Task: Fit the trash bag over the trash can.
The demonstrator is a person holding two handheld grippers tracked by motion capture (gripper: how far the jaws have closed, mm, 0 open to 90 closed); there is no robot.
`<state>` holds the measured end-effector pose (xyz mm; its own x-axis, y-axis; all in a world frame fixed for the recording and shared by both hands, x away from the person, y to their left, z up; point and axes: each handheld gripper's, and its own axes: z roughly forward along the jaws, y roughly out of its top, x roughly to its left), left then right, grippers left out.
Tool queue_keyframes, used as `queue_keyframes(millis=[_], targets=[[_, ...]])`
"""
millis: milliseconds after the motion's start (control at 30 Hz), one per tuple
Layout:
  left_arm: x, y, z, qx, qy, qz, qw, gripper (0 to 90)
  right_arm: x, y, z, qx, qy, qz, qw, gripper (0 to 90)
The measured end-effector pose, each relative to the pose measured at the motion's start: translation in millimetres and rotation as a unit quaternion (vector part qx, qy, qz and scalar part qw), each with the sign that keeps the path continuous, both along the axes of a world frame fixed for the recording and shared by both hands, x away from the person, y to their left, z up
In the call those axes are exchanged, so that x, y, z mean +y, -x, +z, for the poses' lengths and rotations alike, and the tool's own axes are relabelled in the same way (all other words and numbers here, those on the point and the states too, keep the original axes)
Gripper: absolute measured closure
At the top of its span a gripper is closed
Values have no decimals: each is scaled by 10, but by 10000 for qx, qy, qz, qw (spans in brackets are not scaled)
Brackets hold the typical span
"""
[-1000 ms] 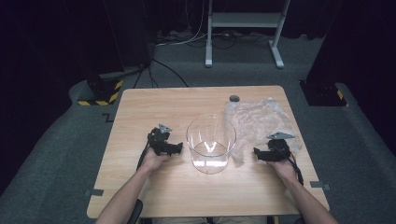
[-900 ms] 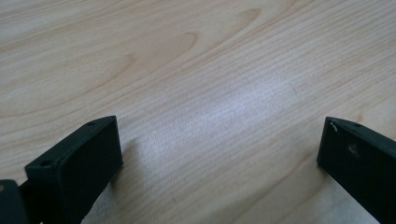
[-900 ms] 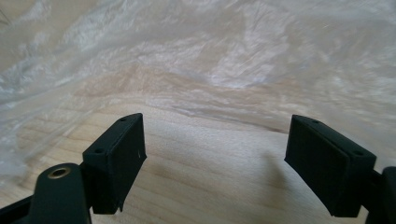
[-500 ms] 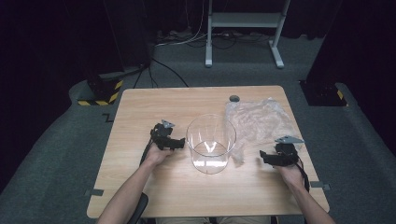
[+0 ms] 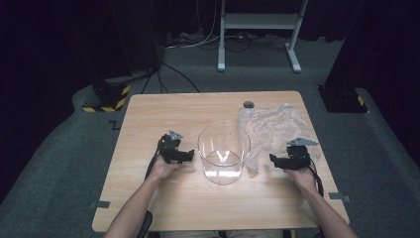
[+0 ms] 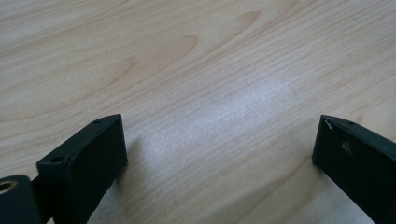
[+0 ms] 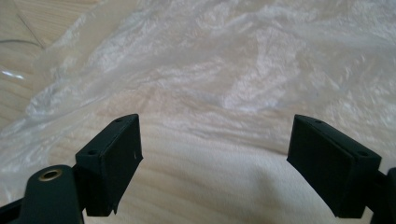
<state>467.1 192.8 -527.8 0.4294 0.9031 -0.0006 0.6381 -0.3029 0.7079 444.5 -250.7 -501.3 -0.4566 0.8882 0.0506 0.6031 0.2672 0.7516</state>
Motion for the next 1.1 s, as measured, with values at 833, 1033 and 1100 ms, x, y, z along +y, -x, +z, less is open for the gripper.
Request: queue_keyframes(millis=[833,1033,1100], targets=[[164,342,1,-36,4,12,10000,55,525,-513,45,-4,-334,584,9977,139],[192,424,2,-40,3,13,10000,60,729,-621,16,-33,-374,777,9963,137],[215,452,1,-45,18,-22,10000,64,778,-640,-9,-31,-353,848,9958,137]])
